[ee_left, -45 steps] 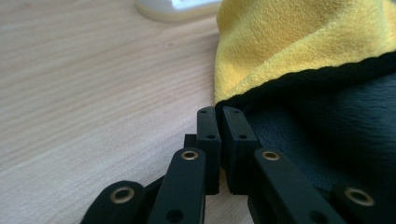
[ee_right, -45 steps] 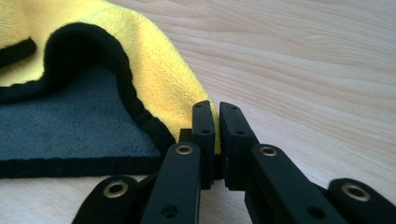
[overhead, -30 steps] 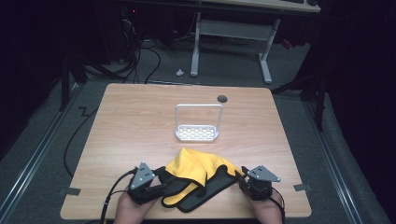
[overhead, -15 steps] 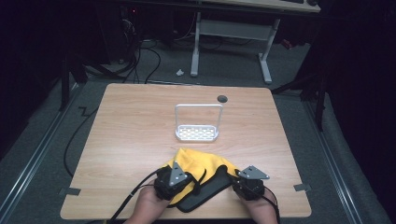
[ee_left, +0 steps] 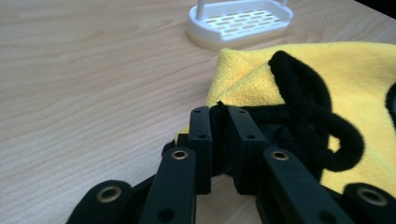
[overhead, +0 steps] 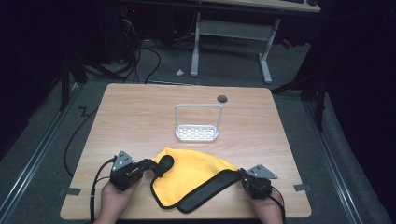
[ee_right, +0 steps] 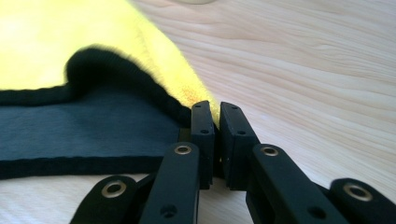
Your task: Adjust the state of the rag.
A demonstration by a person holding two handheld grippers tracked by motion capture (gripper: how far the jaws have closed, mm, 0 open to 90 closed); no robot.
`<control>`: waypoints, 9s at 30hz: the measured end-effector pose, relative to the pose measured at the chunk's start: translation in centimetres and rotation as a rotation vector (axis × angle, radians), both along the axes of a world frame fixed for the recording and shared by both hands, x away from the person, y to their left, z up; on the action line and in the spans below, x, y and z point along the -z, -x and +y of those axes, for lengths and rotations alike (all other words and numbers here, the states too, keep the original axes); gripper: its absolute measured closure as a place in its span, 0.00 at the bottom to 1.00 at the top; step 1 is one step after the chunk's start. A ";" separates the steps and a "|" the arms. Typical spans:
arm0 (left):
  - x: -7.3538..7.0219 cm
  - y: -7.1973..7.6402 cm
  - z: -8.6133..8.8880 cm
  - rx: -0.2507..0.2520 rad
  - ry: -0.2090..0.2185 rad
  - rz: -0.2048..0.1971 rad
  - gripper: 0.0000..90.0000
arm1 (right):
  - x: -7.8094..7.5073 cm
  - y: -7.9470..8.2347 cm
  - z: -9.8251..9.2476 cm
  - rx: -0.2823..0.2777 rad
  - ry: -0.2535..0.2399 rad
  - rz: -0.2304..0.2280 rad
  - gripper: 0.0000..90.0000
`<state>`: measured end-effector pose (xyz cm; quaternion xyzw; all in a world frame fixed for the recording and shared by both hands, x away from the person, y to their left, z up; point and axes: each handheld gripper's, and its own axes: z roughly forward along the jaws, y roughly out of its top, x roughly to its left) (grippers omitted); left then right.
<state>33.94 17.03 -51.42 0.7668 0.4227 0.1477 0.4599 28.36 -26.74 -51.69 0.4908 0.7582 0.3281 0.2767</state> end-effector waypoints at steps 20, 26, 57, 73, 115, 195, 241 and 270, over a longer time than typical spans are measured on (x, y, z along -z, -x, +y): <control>-1.6 6.3 -2.4 0.162 0.104 0.057 0.69 | -0.3 0.3 -2.4 0.102 0.001 0.012 0.86; 1.0 7.3 -6.8 0.246 -0.138 0.112 0.68 | 0.6 0.3 -1.6 0.056 0.020 0.104 0.89; 1.5 4.0 0.3 -0.121 -0.150 0.100 0.91 | -0.8 3.5 4.2 -0.185 -0.039 0.062 0.82; -2.7 5.6 -4.3 0.071 0.109 -0.013 0.95 | -2.0 3.6 6.4 -0.266 -0.100 0.014 0.69; 0.2 5.9 -3.4 0.040 -0.057 0.051 0.61 | -1.4 -0.2 12.3 -0.292 -0.119 -0.026 0.98; 1.6 6.9 -3.5 0.042 -0.217 0.044 0.68 | -0.5 -0.6 13.3 -0.334 -0.015 0.043 0.93; 1.6 0.8 -2.0 0.025 -0.214 0.047 0.63 | 0.7 0.9 -1.4 0.038 -0.016 0.105 0.81; 0.6 -7.4 -1.0 -0.096 -0.080 0.070 0.71 | -1.2 -1.3 2.1 -0.058 -0.042 -0.013 0.73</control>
